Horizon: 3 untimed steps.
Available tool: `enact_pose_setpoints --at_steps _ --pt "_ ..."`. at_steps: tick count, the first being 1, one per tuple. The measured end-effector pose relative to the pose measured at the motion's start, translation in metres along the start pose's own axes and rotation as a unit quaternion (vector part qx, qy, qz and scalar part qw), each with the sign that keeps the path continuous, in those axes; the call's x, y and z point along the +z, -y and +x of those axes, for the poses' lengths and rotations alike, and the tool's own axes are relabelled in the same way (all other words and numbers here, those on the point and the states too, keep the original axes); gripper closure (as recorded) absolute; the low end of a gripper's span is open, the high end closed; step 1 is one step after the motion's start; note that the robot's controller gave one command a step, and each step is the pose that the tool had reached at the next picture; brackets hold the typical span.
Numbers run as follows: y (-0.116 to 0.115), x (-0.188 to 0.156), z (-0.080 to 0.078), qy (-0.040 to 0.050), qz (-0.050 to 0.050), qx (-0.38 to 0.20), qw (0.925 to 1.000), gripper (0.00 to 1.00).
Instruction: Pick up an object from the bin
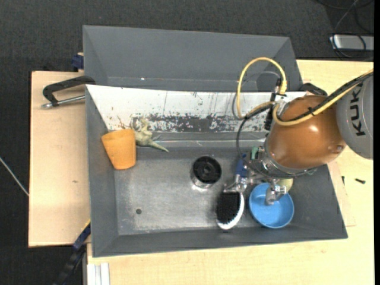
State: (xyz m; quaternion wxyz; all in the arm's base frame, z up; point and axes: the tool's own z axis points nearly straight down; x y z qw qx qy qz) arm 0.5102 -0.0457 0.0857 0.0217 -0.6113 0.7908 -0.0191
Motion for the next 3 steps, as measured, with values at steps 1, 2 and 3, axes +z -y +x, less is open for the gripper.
enact_pose_setpoints --at_steps 1,2,3 --pt "-0.001 -0.002 -0.011 0.0104 0.003 -0.005 0.9999 1.0" --pt "0.0 -0.004 -0.004 0.0126 0.001 -0.005 0.9999 1.0" --pt "0.005 -0.042 -0.007 -0.0024 -0.022 -0.004 0.9997 1.0"
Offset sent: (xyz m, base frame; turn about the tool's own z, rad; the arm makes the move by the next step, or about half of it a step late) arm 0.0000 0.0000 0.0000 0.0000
